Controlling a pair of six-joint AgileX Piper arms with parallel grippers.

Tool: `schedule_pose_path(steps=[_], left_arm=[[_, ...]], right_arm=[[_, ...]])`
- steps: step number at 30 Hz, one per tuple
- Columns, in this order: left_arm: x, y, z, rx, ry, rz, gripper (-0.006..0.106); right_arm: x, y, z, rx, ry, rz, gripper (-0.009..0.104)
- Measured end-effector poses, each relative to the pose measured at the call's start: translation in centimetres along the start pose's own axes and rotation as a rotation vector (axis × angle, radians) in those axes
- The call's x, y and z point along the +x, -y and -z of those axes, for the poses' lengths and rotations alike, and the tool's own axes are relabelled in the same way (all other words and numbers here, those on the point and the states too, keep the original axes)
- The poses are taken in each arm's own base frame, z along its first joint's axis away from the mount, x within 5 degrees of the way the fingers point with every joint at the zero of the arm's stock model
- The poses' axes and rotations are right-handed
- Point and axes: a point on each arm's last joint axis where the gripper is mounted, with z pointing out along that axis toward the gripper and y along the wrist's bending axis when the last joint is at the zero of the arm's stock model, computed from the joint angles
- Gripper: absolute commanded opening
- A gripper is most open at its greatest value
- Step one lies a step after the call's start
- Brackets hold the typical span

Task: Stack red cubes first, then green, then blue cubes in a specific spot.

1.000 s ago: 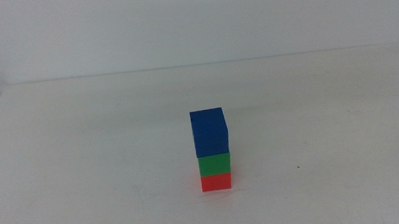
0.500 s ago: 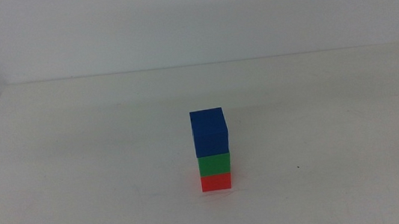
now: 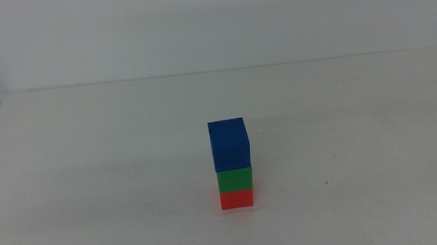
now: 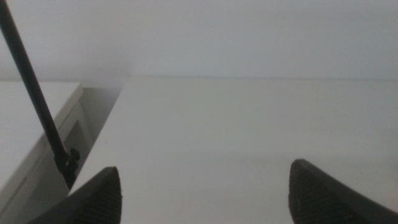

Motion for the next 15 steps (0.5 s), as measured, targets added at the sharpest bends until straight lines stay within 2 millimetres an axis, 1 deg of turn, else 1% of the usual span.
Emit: schedule_pose_path(steps=[1,3,6,7,9,11,13,15], left_arm=[[0.8,0.0,0.2,0.000,0.004,0.000,0.090],[2.5,0.0,0.4,0.000,0.004,0.000,0.090],[4.7,-0.1,0.6,0.002,0.022,0.003,0.090],[5.4,-0.1,0.6,0.002,0.027,0.004,0.090],[6.6,-0.1,0.4,0.004,0.032,0.007,0.090],[7.8,-0.1,0.0,0.004,0.018,0.006,0.090],[8.7,-0.1,-0.4,0.004,0.013,0.006,0.090],[9.3,-0.1,-0.6,0.004,0.020,0.006,0.090]], right_arm=[[0.7,0.0,0.3,0.001,0.026,0.000,0.075],[3.2,0.2,0.9,0.008,0.052,-0.001,0.075],[7.6,0.5,1.8,0.032,0.030,-0.004,0.075],[8.8,0.6,2.1,0.042,0.029,-0.006,0.075],[11.7,0.8,2.6,0.070,0.009,-0.011,0.075],[14.0,0.9,2.9,0.089,-0.006,-0.015,0.075],[16.1,0.9,3.0,0.096,-0.019,-0.017,0.075],[17.2,0.9,3.3,0.100,-0.026,-0.016,0.075]])
